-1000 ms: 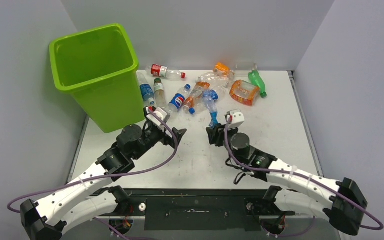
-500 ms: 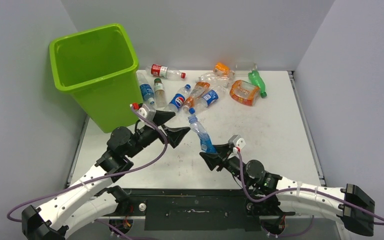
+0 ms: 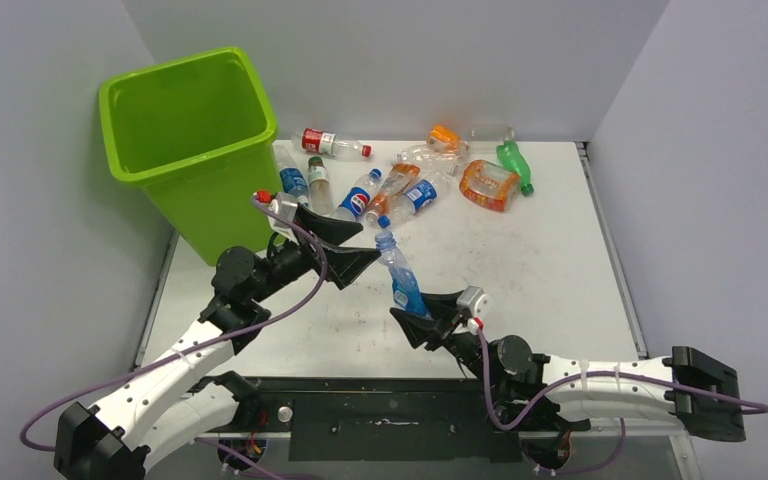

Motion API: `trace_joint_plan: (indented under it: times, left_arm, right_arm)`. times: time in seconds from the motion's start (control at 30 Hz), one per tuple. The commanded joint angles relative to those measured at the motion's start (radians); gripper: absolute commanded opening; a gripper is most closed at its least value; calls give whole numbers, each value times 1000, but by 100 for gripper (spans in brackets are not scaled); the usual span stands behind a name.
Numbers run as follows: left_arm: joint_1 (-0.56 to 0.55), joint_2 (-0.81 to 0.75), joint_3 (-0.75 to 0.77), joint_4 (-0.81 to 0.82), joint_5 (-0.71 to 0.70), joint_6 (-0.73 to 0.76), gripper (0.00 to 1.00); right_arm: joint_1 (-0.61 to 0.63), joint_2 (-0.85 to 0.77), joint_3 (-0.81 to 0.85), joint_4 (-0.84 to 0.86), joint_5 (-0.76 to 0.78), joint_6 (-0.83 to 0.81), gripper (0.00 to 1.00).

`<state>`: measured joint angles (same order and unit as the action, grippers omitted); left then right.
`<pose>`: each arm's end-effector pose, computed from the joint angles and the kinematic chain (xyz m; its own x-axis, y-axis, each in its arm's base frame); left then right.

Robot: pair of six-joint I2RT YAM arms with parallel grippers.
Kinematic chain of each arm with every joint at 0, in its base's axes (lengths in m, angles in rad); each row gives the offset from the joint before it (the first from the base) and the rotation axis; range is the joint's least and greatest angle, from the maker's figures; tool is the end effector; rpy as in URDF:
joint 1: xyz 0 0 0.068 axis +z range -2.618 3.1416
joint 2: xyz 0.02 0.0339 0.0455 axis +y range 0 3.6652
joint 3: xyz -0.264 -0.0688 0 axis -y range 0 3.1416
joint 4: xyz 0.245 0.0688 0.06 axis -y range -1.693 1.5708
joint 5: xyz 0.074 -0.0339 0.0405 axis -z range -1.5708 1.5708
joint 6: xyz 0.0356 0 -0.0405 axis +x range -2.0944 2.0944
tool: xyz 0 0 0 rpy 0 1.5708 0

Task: Put the plastic bottles in the bin
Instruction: Place the plastic bottle in the trash bin.

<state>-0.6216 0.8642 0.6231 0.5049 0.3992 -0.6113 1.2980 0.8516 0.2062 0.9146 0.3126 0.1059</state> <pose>0.1577 -0.1300 0.3419 -0.3094 -0.4288 -0.8487 0.8108 0.3473 -0.4711 0.0595 0.1722 0.2414 -0.0172 0.3120 -0.9499 -0.8394 0.5118 0.1832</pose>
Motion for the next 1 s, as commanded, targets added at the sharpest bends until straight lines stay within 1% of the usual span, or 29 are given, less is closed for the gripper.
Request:
trace_joint_plan:
  times: [0.0,0.07,0.2,0.3,0.33,0.4,0.47,0.5,0.73,0.77,0.9,0.93,0.97]
  left_arm:
    - [12,19,1,183,111,-111,97]
    - [10,19,-2,206,134,-122,97]
    - [10,30,5,213,164,-132,96]
    - [6,38,9,219,182,-134,100]
    - [3,41,13,214,193,-131,94]
    - [-4,49,25,201,214,-119,89]
    - [-14,56,35,186,234,-109,87]
    - [-20,61,39,178,244,-103,85]
    - [-33,57,47,163,250,-83,50]
    - [-33,52,46,160,248,-79,48]
    - [-33,38,48,142,239,-63,47]
    - [-33,36,49,141,239,-60,44]
    - [-33,34,49,141,243,-56,35]
  right_arm:
    - [46,16,-28,142,60,-83,5]
    - [63,22,-42,167,99,-98,5]
    - [96,44,-46,184,157,-186,5]
    - [120,65,-44,207,192,-243,5]
    - [122,73,-44,219,196,-253,5]
    - [125,87,-45,242,206,-261,5]
    - [125,107,-44,276,210,-267,5]
    - [125,116,-42,287,211,-270,5]
    - [149,202,-23,349,224,-313,5]
    - [155,210,-20,349,227,-316,5]
    - [187,237,-13,355,254,-345,5]
    - [192,240,-13,357,262,-347,5]
    - [196,242,-12,357,263,-348,5]
